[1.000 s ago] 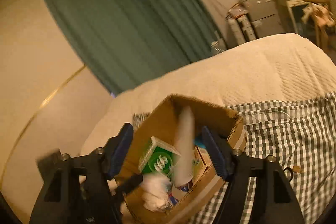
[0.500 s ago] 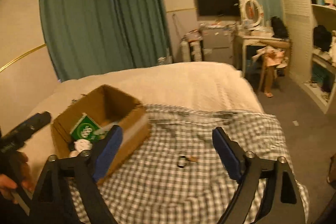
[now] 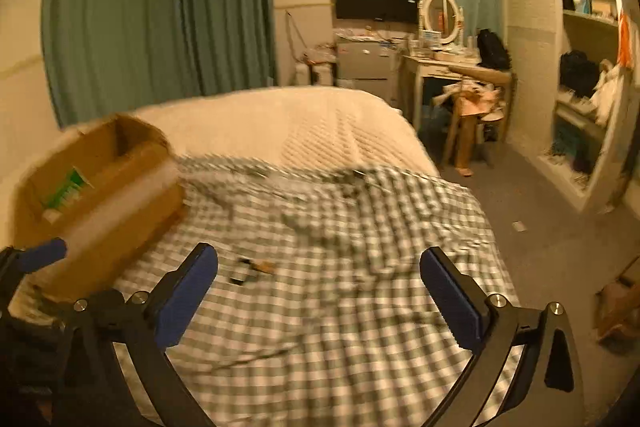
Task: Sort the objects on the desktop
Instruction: 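Grasp the black hair tie with the left tool, then drop the black hair tie into the box with the left tool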
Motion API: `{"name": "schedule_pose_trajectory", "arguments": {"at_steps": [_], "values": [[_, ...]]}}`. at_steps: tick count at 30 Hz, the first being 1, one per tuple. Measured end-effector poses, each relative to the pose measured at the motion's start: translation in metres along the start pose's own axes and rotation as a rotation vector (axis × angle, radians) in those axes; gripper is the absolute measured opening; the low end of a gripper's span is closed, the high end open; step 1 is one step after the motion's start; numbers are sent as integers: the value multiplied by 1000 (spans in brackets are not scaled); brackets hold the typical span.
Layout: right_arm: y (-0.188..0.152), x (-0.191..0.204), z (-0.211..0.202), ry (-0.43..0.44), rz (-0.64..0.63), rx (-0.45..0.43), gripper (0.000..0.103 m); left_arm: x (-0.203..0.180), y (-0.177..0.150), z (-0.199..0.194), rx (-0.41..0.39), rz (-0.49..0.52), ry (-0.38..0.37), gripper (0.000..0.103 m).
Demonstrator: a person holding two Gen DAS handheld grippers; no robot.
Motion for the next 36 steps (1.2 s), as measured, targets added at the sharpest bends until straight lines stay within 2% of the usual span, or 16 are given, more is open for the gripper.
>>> {"name": "schedule_pose_trajectory", "arguments": {"at_steps": [4,10,11,12,13,14,16,17,18,23,28,30,33,36], "values": [[-19,-12,29,-41,-20,69,102,-20,-14,54,60,45,41,103],[-31,-40,38,35,140,98,102,-36,-13,120,89,-30,-24,103],[-31,-43,38,40,151,96,102,-37,-11,129,95,-33,-15,94],[-32,-45,38,42,163,96,102,-33,-9,142,111,-43,13,78],[-32,-47,38,45,174,95,102,-31,-10,152,143,-58,14,68],[-31,-48,38,47,183,95,102,-28,-11,159,176,-80,6,53],[-31,-52,37,57,203,95,102,-23,-11,163,181,-103,-8,38],[-32,-53,38,64,213,94,102,-24,-11,162,185,-91,-27,18],[-32,-55,38,66,219,95,102,-27,-11,160,198,-62,-40,8],[-36,-53,43,91,228,127,102,-27,-8,126,168,15,-62,7],[-24,-44,21,108,217,64,102,-9,19,72,123,-39,-88,7],[-16,-35,9,114,183,31,102,1,36,41,71,-67,-111,6],[-10,-22,-4,95,129,20,102,21,76,-18,-53,-92,-121,7],[-12,-6,-20,114,90,24,102,52,105,-61,-136,-102,-77,7]]}}
Point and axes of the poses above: each gripper's, at about its wrist camera, not at the fingertips, and z roughly the way its jaws point, x to its left, y to its top, the point moved 3 cm from there along z, roughly the way its jaws point, and after that the axes turned 13 degrees about -z, right-handed, at the moved point
